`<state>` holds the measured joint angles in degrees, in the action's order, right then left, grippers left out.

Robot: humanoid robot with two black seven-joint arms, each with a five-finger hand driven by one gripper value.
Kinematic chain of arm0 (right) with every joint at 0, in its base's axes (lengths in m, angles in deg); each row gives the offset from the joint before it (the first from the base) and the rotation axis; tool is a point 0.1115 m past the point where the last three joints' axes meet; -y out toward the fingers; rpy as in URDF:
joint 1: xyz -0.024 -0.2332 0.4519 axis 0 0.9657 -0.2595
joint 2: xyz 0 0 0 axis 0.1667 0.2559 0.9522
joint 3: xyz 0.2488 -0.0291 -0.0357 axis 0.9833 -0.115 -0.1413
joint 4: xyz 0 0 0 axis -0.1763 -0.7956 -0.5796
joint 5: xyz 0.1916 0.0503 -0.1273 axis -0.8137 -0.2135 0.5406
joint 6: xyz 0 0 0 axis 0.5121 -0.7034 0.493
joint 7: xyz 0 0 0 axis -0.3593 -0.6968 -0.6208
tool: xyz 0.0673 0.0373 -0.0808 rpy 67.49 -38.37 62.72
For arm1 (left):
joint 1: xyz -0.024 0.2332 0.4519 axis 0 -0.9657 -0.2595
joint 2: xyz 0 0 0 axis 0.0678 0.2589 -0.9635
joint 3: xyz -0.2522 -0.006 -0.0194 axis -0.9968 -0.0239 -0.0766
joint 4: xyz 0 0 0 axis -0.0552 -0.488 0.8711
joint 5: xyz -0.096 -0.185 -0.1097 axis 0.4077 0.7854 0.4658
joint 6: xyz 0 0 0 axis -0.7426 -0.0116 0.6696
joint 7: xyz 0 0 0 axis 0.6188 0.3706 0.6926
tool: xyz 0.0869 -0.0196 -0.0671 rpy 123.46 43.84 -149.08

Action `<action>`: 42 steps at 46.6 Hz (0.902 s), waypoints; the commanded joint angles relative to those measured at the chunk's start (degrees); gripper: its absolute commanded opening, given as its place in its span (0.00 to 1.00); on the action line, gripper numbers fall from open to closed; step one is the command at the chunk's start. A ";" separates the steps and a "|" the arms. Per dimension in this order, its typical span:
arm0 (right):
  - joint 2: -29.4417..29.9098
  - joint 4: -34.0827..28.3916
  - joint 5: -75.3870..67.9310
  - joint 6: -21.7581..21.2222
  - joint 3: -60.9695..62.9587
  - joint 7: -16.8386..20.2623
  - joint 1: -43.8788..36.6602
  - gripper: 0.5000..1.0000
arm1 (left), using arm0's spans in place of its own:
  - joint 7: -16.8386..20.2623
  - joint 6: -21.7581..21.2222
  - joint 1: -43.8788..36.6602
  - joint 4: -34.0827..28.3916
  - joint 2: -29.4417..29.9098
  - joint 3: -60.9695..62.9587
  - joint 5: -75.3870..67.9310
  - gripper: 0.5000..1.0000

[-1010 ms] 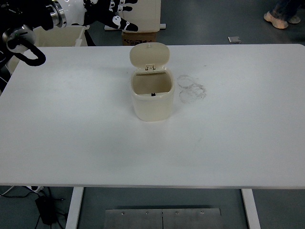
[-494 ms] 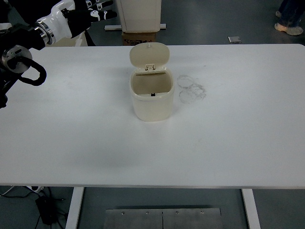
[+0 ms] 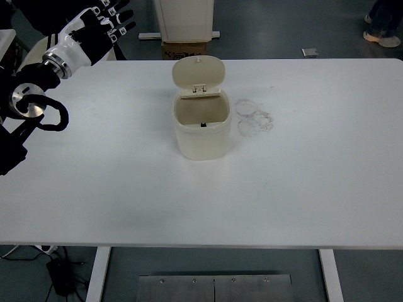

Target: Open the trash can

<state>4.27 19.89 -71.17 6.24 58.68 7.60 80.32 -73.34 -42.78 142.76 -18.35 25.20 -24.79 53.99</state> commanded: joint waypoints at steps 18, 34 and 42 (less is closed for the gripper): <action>0.00 -0.01 0.09 0.00 0.00 0.07 -0.01 0.99 | 0.08 0.62 -4.52 -11.77 -7.79 -4.86 3.03 1.00; 0.00 -0.01 0.18 0.00 0.00 0.07 -0.09 0.99 | 1.40 2.73 -5.32 -20.21 -12.81 -6.26 4.26 1.00; 0.00 -0.01 0.18 0.00 0.00 0.07 -0.01 0.99 | 1.58 2.65 -5.49 -21.10 -13.69 -6.44 4.96 1.00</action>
<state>4.27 19.88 -71.00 6.24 58.68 7.66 80.31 -71.79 -40.05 137.30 -39.35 11.62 -31.20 58.85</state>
